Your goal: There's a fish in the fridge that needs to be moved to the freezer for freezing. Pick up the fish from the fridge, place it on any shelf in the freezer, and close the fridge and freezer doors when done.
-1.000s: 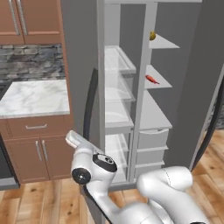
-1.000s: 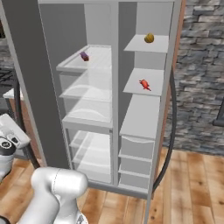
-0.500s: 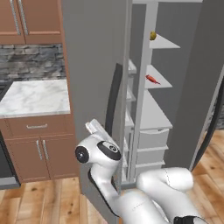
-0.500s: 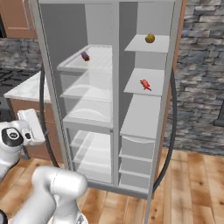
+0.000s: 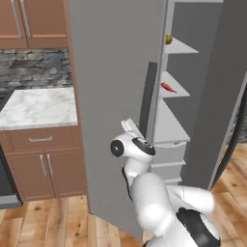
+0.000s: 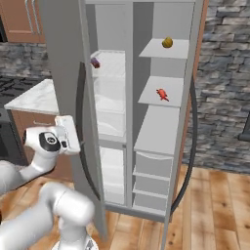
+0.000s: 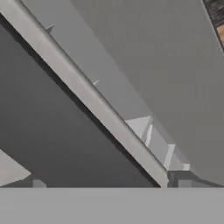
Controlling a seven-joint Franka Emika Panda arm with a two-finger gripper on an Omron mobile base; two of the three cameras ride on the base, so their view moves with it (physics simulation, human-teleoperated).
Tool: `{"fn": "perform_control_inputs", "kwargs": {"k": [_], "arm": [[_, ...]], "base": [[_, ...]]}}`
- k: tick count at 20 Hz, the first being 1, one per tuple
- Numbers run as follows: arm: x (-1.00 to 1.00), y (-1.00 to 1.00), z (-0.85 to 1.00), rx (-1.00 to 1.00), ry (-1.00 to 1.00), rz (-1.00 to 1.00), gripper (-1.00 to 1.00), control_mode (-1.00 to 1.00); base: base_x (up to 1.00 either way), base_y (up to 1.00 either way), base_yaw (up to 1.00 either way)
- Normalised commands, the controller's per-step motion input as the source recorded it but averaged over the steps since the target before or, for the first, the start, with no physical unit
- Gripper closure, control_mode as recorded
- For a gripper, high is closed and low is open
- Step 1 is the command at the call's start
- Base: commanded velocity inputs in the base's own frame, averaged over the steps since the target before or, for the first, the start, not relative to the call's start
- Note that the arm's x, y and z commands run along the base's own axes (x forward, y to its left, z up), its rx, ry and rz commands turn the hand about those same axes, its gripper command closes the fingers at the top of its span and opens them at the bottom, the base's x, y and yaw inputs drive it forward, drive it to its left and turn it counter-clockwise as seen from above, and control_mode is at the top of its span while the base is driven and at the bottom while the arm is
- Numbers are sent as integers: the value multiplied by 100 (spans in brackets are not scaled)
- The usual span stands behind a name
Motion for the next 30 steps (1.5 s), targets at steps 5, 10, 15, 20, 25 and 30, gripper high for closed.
{"fn": "perform_control_inputs", "kwargs": {"k": [5,10,15,20,25,30], "arm": [[98,-55,-2,5,-1,0,-100,-100],[88,-17,0,0,5,1,-100,-100],[75,-27,0,0,8,10,-100,-100],[55,-26,0,-5,7,7,-100,-100],[67,-25,1,-7,8,11,-100,-100],[84,-18,2,-7,9,15,-100,-100]], "base": [[0,0,0],[0,0,0],[0,0,0],[0,0,0],[0,0,0],[0,0,0]]}}
